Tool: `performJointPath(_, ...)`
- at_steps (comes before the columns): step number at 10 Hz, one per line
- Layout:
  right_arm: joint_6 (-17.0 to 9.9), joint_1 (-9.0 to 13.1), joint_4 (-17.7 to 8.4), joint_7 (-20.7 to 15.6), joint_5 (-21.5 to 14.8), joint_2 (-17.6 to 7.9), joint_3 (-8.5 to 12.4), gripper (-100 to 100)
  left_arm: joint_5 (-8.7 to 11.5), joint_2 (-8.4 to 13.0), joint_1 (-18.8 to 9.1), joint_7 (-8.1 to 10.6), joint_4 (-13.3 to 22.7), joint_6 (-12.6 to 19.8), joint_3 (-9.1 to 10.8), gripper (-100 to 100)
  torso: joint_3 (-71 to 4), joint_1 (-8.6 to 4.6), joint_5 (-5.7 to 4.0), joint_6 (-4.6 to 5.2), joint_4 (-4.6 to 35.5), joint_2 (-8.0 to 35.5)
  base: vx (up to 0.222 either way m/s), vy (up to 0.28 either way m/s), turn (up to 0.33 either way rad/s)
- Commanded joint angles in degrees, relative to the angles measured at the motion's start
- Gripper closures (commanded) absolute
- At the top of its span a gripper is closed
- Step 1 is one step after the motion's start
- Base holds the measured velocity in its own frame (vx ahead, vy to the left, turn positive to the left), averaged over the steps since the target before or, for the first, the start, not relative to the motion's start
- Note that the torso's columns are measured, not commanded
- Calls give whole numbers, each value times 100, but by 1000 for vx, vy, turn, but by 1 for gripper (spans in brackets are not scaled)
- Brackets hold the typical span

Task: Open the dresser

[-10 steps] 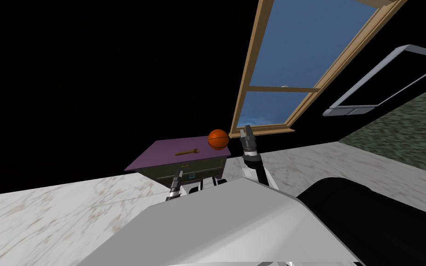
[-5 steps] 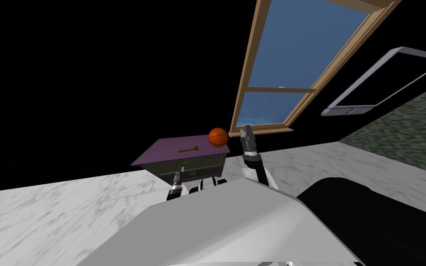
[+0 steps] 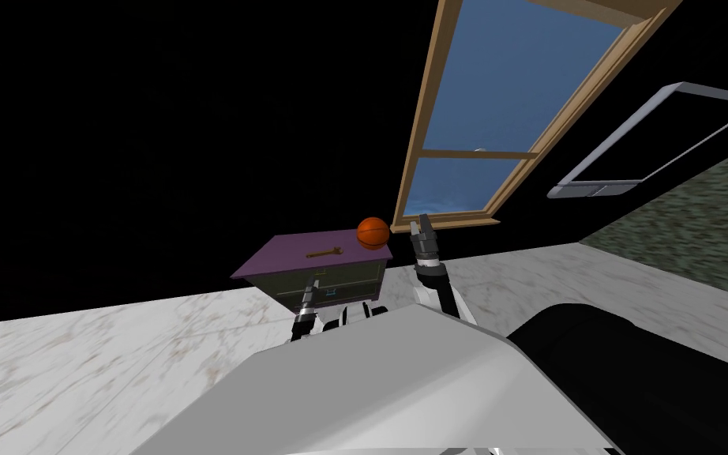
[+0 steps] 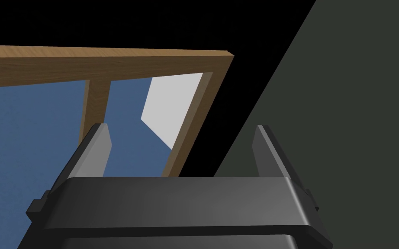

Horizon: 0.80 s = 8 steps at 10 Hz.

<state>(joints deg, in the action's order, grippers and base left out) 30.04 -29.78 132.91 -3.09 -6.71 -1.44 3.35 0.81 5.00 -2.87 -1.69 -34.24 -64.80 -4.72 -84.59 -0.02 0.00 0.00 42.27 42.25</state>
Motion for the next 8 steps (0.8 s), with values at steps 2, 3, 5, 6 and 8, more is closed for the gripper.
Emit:
performJointPath(2, 0, 0, 0, 0, 0, 0, 0, 0, 4, -132, -115, 21, -171, 290, 22, -100, 0, 2, 0, -1, 0, -1, -6, -3, 6)
performJointPath(3, 0, 0, 0, 0, 0, 0, 0, 0, 4, -132, -115, 21, -171, 290, 22, -100, -3, 2, 0, 0, -1, -6, 10, -7, 1)
performJointPath(5, 0, -1, 0, 0, 0, 0, 0, 0, 13, -126, -229, 30, -203, 429, 43, -100, 1, 3, 0, -1, 0, 1, 8, -4, 4)
performJointPath(6, 0, -1, 0, 0, 0, 0, 0, 0, 6, -132, -169, 23, -234, 389, 32, -100, 3, 3, 1, 0, 1, 5, 0, 0, 0)
performJointPath(8, 0, 0, 0, 0, 0, 0, 0, 0, -3, -137, -30, 14, -148, 185, 6, 100, 6, 5, 1, -1, 2, 9, -9, 5, -7)
